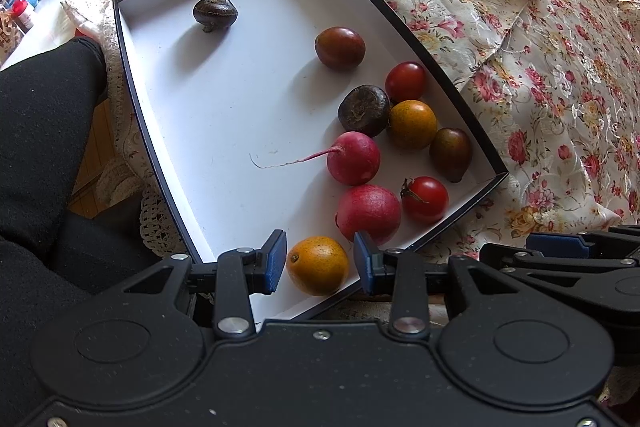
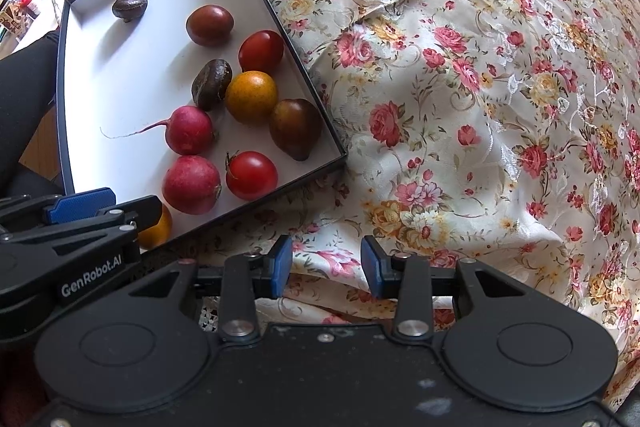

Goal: Organize fruits

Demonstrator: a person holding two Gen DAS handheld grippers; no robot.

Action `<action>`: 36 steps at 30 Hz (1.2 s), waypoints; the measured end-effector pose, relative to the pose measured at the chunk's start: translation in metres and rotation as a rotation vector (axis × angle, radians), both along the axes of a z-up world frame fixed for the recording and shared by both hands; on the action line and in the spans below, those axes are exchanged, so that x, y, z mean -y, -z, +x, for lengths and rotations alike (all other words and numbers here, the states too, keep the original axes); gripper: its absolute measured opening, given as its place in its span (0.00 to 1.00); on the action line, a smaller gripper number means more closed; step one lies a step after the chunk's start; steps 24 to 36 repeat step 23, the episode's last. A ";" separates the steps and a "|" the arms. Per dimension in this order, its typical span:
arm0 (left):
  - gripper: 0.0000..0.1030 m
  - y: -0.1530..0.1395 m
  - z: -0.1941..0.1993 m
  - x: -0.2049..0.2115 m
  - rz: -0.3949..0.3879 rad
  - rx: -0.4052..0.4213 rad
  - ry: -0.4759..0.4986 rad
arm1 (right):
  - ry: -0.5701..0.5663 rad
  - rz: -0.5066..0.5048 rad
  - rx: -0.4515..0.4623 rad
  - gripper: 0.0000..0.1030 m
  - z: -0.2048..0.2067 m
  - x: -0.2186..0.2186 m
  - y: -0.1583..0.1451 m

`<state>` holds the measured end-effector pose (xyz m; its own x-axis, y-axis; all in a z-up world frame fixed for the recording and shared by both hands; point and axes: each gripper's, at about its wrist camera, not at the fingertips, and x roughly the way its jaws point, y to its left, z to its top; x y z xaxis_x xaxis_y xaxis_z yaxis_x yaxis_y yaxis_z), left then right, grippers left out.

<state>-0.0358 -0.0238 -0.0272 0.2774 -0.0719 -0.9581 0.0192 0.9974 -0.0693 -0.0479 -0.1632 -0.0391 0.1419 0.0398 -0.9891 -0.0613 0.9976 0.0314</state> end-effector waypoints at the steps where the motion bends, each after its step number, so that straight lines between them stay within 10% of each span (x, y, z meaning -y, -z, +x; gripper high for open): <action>1: 0.44 0.000 0.000 0.000 0.000 0.000 0.000 | -0.001 0.001 0.000 0.40 0.000 0.000 0.000; 36: 0.44 -0.004 -0.001 0.002 0.014 0.023 0.009 | -0.006 0.002 -0.007 0.40 0.000 0.000 0.002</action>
